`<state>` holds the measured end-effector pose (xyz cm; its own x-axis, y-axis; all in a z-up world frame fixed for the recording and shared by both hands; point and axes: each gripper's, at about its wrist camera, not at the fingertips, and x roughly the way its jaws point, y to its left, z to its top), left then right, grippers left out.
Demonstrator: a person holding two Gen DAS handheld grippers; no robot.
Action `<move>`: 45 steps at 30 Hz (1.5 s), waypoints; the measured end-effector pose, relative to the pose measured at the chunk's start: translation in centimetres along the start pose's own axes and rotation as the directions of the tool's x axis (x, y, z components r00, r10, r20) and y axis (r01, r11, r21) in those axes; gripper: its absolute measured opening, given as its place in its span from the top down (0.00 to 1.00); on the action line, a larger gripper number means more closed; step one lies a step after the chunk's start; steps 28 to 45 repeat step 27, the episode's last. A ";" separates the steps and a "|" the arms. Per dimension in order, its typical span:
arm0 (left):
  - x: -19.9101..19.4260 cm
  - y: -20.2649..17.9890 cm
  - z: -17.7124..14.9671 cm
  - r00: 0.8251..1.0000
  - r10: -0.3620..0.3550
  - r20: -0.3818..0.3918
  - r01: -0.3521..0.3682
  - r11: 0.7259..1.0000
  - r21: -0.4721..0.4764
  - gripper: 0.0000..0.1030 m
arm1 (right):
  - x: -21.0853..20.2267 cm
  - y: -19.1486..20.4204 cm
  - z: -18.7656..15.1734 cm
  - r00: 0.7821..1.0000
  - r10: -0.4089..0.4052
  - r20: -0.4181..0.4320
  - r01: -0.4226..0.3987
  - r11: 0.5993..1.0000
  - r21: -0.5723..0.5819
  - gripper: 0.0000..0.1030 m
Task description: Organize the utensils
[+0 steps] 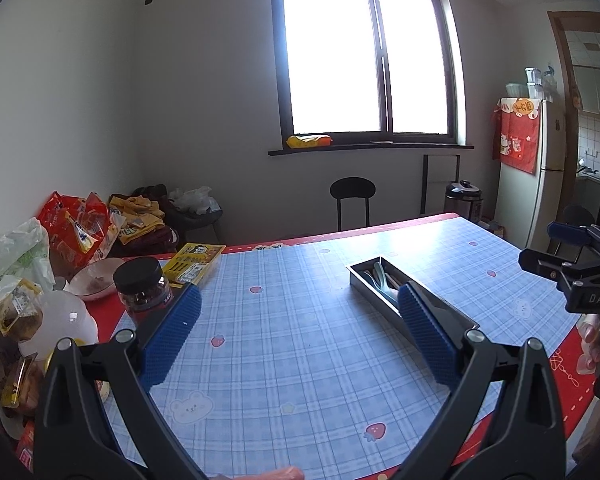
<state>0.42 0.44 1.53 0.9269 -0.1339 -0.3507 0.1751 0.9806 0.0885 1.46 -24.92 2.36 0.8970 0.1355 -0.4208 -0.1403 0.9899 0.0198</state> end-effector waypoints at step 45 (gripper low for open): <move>0.1 -0.5 0.0 1.000 0.007 0.001 -0.007 1.000 0.028 0.06 | -0.1 -0.6 -0.3 0.999 -0.039 -0.007 0.039 0.999 0.000 0.06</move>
